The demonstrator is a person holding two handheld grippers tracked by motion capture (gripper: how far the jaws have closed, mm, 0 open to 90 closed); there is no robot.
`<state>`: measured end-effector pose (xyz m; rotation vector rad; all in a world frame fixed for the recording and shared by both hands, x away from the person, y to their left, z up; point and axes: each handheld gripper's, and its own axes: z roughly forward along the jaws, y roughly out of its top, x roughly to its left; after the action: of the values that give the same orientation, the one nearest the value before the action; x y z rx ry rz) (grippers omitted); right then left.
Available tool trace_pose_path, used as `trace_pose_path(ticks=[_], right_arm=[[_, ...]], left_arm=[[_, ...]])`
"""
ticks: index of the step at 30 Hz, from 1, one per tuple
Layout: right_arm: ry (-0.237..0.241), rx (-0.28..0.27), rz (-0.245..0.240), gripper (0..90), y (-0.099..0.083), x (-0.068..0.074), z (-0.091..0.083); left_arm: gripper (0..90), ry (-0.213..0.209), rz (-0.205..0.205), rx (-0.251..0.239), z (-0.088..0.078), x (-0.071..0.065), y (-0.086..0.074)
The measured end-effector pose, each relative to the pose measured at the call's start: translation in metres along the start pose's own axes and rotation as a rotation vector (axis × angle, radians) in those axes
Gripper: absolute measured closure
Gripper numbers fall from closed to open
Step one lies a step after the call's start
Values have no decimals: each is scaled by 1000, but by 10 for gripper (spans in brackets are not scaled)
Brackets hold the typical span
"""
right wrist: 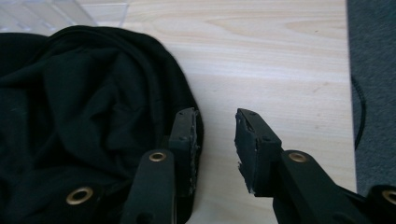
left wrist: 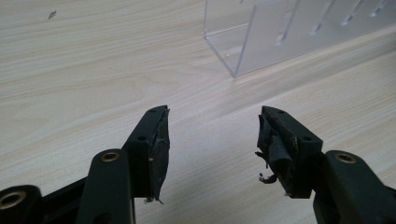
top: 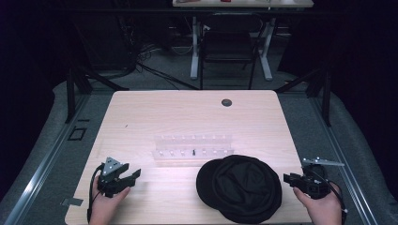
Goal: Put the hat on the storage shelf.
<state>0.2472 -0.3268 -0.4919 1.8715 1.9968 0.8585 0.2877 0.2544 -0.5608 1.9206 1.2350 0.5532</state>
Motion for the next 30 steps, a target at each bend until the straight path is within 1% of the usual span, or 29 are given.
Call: trace_pose_path(ticks=[1,2,3,5,7,8,10,11,12,14,17,20,22,25,26,27,29,30], right_arm=[[8,15,1,677,2,2,-2],[28,48,3,674,4,4,-3],[35,80,-4,673,7,7,-4],[35,90,-8,673,8,8,-4],[22,144,-42,680,9,13,-1],[22,144,-42,680,9,13,-1],[11,162,-46,692,9,13,2],[16,182,-43,712,10,11,5],[19,191,-36,717,10,10,6],[18,194,-33,724,10,10,7],[47,200,-5,720,11,7,9],[56,212,7,712,13,7,11],[58,238,0,713,13,7,14],[57,253,-4,713,14,7,16],[52,257,2,712,14,8,17],[57,272,9,719,14,8,19],[55,281,11,723,14,8,20],[65,301,26,739,15,7,22]], left_arm=[[436,2,-4,1,0,0,0],[436,4,-5,1,0,0,0],[436,6,-6,2,1,0,0],[436,6,-5,2,1,-1,0],[436,6,-2,3,1,-2,0],[436,6,-2,3,1,-2,0],[436,5,5,8,0,-2,0],[436,6,5,6,1,-2,0],[436,5,3,6,0,-2,-1],[436,5,1,5,0,-2,-1],[436,6,0,7,0,-1,-1],[436,8,0,7,-1,-1,-1],[436,9,1,6,-1,-1,-1],[436,9,4,7,0,-1,-1],[435,8,1,6,0,-1,-1],[436,9,4,8,0,-2,-1],[436,8,4,7,1,-2,-1],[436,8,6,7,1,-2,-1]])
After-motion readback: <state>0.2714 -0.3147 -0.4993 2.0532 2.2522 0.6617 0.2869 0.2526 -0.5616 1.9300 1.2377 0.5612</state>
